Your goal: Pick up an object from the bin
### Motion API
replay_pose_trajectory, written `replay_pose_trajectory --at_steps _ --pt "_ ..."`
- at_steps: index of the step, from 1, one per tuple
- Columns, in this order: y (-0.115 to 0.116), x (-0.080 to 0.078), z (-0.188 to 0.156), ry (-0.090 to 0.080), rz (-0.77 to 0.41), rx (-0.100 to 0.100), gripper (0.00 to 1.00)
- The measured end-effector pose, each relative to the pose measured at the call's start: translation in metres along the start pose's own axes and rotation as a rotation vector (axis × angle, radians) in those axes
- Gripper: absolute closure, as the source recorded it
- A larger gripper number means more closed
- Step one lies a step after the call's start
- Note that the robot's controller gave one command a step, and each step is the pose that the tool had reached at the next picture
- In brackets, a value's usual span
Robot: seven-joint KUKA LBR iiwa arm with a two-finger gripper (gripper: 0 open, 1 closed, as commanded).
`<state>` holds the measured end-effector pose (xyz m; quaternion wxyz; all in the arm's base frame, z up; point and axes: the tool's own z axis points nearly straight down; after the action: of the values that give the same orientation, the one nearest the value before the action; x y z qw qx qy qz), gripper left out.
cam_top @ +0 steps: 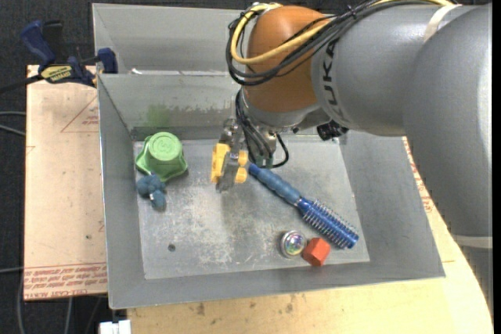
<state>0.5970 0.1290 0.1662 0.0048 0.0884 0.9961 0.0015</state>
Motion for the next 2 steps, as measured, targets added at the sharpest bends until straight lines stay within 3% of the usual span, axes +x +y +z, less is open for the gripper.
replay_pose_trajectory --at_steps 1,2 --pt "0.043 0.013 0.097 0.010 -0.496 0.000 1.00" --pt "0.060 0.055 -0.031 0.001 -0.559 -0.003 1.00"
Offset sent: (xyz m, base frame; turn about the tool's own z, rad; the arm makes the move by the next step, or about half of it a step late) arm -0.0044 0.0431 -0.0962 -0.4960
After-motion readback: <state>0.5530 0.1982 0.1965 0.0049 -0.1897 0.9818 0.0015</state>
